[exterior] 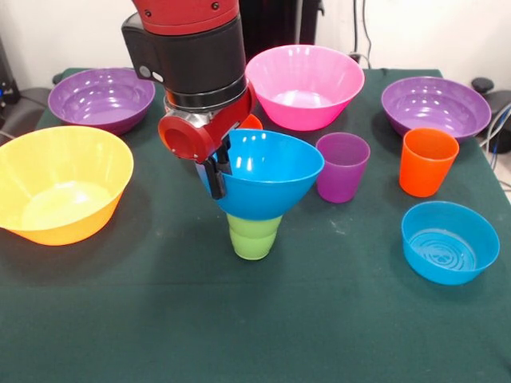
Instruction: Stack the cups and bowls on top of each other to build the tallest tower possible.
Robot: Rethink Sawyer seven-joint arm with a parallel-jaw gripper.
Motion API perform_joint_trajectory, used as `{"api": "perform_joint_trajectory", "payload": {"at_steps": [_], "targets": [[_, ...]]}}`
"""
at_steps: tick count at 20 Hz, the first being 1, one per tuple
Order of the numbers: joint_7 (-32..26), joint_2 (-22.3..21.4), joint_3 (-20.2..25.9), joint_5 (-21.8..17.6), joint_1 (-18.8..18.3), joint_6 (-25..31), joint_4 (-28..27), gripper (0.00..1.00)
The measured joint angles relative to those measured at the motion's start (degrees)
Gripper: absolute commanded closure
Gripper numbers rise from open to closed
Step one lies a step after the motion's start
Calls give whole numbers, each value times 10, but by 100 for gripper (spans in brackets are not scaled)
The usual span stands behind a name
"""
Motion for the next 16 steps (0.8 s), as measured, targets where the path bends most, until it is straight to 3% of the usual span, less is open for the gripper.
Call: {"api": "perform_joint_trajectory", "payload": {"at_steps": [16], "targets": [[0,0,-3,0,5,0,-1,100]]}}
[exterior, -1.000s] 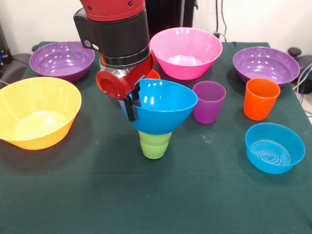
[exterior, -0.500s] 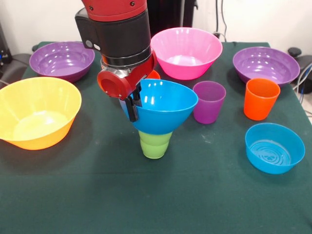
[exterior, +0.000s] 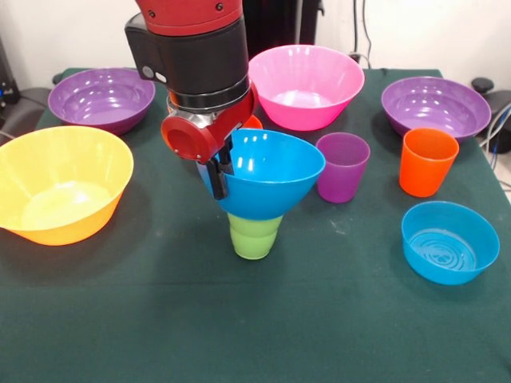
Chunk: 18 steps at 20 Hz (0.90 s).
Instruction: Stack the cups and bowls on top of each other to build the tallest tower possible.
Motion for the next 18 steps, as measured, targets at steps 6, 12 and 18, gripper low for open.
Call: {"api": "perform_joint_trajectory", "payload": {"at_steps": [6,12,18], "targets": [[0,2,-1,0,6,0,-6,100],[0,10,-2,0,12,0,-30,100],[0,16,-5,0,15,0,-47,100]]}}
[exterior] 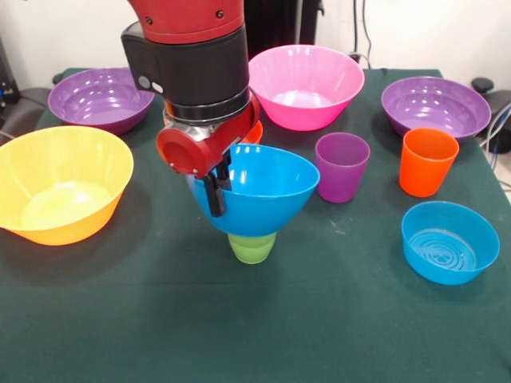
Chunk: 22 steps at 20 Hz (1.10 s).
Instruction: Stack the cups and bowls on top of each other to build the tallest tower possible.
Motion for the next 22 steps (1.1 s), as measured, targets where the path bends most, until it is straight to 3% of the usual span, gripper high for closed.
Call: {"api": "perform_joint_trajectory", "payload": {"at_steps": [22], "targets": [[0,15,-29,-1,11,82,-38,100]]}}
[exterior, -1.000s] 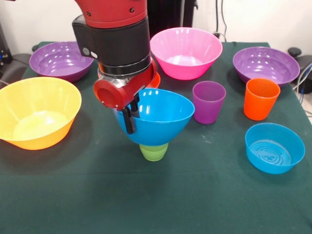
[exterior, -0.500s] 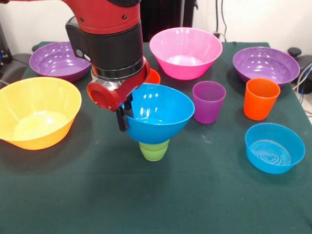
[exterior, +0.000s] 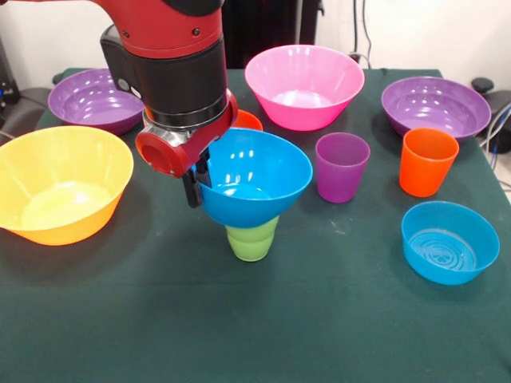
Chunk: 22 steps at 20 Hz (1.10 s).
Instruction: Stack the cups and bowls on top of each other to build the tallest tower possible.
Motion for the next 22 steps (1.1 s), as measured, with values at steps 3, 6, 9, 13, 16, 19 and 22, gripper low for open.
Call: {"api": "perform_joint_trajectory", "payload": {"at_steps": [3,6,9,13,16,19,22], "targets": [[0,0,0,0,0,1,0,100],[0,0,0,0,0,1,0,100],[0,0,0,5,0,2,0,100],[0,0,0,16,0,4,0,100],[0,0,0,24,-1,4,0,100],[0,0,0,30,-2,6,0,100],[0,0,0,37,-3,13,0,100]]}}
